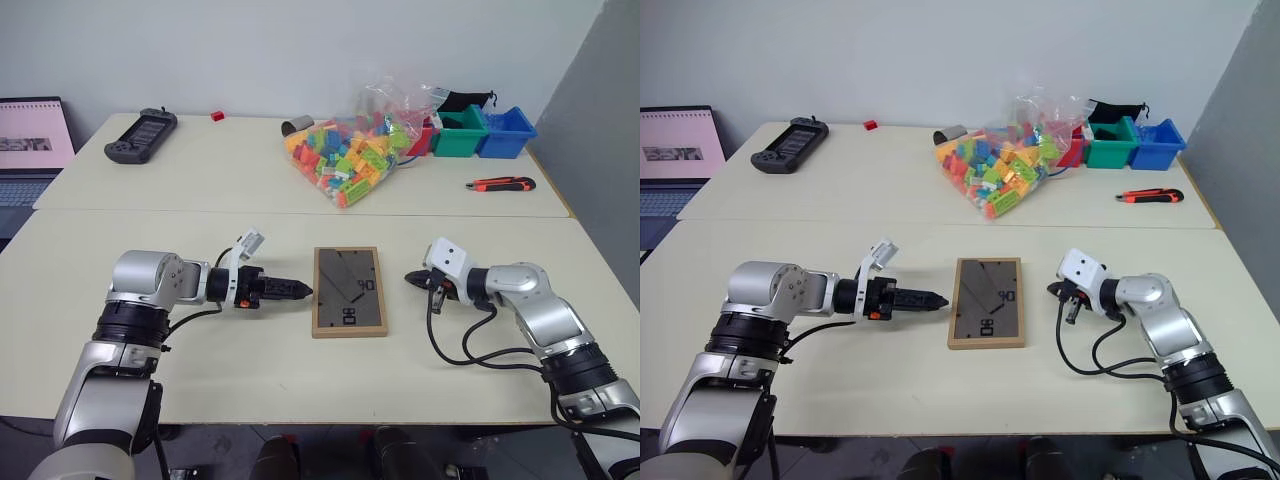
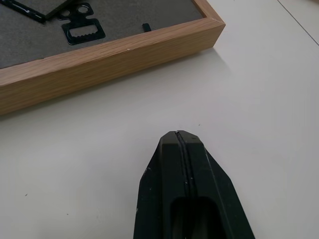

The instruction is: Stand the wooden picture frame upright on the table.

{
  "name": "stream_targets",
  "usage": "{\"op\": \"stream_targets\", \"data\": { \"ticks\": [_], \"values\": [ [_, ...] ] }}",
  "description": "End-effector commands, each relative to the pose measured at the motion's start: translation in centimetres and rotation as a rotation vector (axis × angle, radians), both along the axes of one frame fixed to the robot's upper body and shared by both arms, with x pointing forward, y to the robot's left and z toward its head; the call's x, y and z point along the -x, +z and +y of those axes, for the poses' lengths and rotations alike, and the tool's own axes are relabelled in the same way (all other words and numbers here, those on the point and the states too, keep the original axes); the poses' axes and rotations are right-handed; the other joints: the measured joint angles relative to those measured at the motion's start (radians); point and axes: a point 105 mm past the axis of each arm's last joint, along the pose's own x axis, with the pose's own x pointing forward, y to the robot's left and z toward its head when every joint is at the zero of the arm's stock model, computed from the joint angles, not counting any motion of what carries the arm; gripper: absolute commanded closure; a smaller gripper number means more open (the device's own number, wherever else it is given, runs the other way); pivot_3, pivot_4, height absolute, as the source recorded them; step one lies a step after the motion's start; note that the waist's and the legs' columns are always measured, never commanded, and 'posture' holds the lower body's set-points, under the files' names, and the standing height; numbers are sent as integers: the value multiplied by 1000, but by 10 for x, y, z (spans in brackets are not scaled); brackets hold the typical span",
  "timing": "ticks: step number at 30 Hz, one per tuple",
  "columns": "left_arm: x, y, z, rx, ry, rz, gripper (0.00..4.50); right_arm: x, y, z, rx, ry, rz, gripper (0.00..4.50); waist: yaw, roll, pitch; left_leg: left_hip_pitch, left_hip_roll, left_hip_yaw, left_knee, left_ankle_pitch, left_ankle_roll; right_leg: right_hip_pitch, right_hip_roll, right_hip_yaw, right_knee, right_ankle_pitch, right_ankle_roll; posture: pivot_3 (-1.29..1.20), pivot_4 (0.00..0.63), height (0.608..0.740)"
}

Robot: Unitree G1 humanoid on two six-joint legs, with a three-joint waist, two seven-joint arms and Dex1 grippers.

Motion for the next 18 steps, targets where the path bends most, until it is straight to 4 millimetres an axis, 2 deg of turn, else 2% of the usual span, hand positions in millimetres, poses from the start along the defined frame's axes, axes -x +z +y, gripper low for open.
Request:
{"op": "stream_targets", "data": {
  "ticks": [1, 4, 10, 18],
  "values": [
    [-4, 8, -1, 32, -11, -123, 28, 0, 12, 2, -16, 4, -45, 4500, 0, 0, 0, 0, 0, 0, 0, 0, 0, 0, 0, 0, 0, 0, 0, 0, 150, 740],
    [2, 0, 3, 26, -23, -12, 28, 1, 12, 4, -21, 4, -47, 4500, 0, 0, 0, 0, 0, 0, 0, 0, 0, 0, 0, 0, 0, 0, 0, 0, 150, 740],
    [6, -8, 1, 16, -38, 99, 28, 1, 12, 12, -29, 20, -44, 4500, -1, 0, 0, 0, 0, 0, 0, 0, 0, 0, 0, 0, 0, 0, 0, 0, 150, 740],
    [7, -23, -21, 17, -73, 221, 28, 5, 9, 40, -48, 82, -45, 4500, 1, 0, 0, 0, -1, -1, 0, 0, 0, 1, 0, 0, 0, 0, 0, 0, 150, 740]
  ]
}}
